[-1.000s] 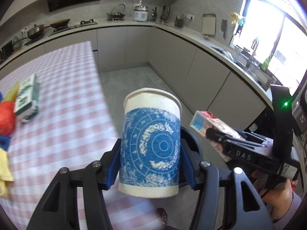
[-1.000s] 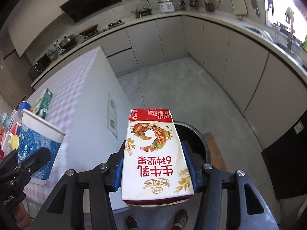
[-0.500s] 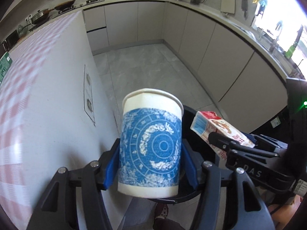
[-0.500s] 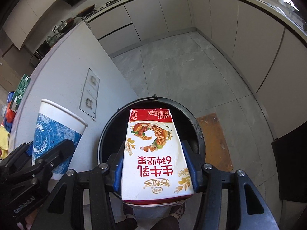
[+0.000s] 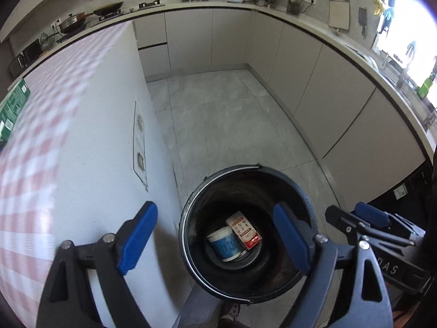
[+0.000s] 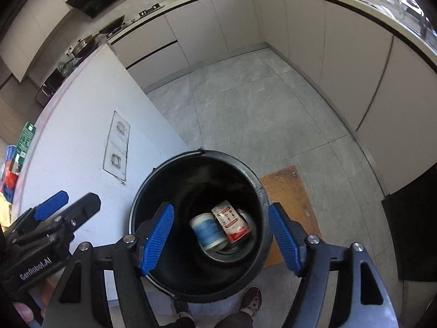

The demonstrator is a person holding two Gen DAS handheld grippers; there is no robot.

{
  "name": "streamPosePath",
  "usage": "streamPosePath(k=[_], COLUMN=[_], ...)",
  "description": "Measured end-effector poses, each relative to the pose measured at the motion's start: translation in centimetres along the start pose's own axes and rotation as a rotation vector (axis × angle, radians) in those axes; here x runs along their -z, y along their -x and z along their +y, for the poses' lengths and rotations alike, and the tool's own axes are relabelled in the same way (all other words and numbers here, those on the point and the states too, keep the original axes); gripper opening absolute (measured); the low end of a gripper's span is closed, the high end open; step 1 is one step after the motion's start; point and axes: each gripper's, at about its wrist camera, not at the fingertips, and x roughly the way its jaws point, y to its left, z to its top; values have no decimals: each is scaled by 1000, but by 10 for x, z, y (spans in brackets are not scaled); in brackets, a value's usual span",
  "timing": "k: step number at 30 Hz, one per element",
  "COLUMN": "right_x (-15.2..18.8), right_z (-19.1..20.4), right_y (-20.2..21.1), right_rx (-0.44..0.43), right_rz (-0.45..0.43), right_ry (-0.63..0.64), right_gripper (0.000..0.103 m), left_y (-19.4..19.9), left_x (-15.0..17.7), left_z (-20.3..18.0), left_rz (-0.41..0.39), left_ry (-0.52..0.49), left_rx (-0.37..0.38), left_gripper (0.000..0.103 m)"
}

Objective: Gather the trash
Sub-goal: 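Move both open tools back over the trash on the table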

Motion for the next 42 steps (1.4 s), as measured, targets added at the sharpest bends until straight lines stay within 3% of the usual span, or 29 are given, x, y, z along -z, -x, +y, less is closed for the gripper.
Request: streamPosePath(k=[9, 16, 25, 42], right_x=[5, 16, 32, 53], right_z=[26, 64, 162, 351], right_y=[84, 138, 155, 110], right_rx=[74, 87, 26, -91], right_rz=[-101, -172, -219, -203], right_ry=[-69, -110, -30, 143], right_gripper=[74, 79, 81, 83], left_y=[76, 110, 142, 162], left_x=[-9, -10, 4, 39], left_z=[1, 28, 111, 293], left_rz=[-67, -118, -159, -188], left_ry=[-38, -71, -28, 136], left_rx=[146, 177, 100, -98], left_gripper=[88, 88, 88, 88])
